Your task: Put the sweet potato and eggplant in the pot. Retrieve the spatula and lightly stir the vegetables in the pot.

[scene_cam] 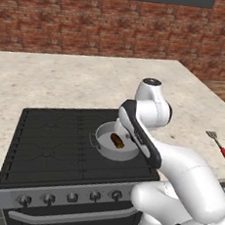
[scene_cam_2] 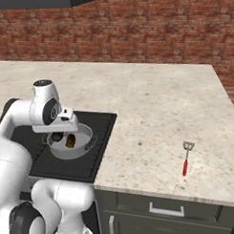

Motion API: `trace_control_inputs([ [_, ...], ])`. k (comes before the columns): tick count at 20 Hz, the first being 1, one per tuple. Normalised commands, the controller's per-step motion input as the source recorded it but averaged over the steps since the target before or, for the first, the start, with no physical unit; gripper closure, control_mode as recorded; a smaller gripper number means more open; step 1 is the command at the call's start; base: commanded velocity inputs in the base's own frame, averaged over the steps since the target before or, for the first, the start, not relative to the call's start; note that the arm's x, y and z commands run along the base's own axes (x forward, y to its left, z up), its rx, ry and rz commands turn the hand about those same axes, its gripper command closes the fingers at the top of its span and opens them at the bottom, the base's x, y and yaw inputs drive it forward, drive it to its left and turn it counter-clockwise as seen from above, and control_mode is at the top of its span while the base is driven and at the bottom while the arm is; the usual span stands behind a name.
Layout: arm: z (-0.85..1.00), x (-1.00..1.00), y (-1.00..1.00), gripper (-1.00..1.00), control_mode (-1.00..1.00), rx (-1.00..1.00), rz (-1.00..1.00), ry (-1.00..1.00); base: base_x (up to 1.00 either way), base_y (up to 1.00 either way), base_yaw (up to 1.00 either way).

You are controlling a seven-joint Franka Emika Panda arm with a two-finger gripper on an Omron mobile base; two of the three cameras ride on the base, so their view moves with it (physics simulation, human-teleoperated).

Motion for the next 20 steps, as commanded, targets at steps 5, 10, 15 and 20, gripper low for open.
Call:
trace_control_inputs([
  [5, -0.13, 0.54, 0.0, 1.0, -1.0, 0.0, 0.0, 0.02, 0.0, 0.0, 0.0],
  [10, -0.42, 0.65, 0.02, 1.0, -1.0, 0.0, 0.0, 0.09, 0.0, 0.0, 0.0],
  [15, -0.4, 0.44, 0.14, 1.0, -1.0, 0.0, 0.0, 0.12, 0.0, 0.0, 0.0],
  [20, -0.04, 0.22, 0.04, 1.0, -1.0, 0.0, 0.0, 0.11, 0.0, 0.0, 0.0],
])
